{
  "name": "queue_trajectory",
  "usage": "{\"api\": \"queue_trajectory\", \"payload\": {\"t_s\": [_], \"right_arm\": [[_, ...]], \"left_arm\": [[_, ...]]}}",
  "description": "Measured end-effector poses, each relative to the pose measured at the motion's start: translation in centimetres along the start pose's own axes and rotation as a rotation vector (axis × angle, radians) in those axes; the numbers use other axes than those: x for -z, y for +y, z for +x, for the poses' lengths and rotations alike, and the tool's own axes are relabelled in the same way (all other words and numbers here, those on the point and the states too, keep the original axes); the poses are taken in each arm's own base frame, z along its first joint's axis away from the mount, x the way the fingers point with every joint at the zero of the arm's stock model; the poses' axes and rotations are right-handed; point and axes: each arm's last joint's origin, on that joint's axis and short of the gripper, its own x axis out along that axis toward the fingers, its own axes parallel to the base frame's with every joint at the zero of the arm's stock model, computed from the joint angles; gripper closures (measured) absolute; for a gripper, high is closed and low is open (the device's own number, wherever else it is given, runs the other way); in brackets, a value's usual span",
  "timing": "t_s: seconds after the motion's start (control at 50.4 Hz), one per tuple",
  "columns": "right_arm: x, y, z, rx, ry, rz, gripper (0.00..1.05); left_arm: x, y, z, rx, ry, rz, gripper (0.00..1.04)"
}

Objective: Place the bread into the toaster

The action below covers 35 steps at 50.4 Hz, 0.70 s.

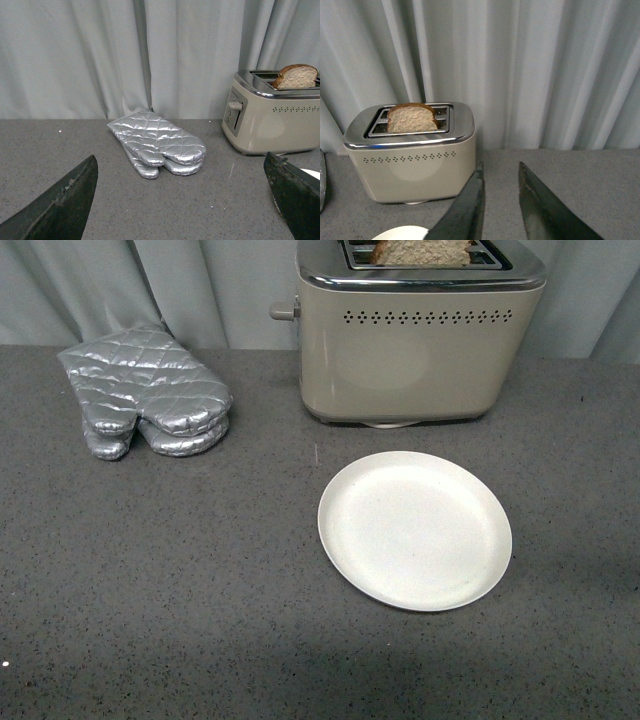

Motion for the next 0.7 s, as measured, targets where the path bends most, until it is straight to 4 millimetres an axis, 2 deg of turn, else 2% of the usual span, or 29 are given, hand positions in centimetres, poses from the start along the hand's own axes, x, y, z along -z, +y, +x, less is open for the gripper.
{"api": "queue_trajectory", "payload": {"t_s": [0.079,0.099,0.695], "right_arm": [[0.7,-0.5,-0.7,0.000,0.000,0.000,1.04],[0.8,-0.7,-0.8,0.000,0.000,-0.005,1.04],[3.6,-3.5,-4.5,0.011,-0.003,-0.001,1.04]], "left_arm": [[0.0,0.0,0.0,0.000,0.000,0.000,0.07],[0.0,0.0,0.0,0.000,0.000,0.000,0.07],[0.0,0.0,0.0,0.000,0.000,0.000,0.07]]}}
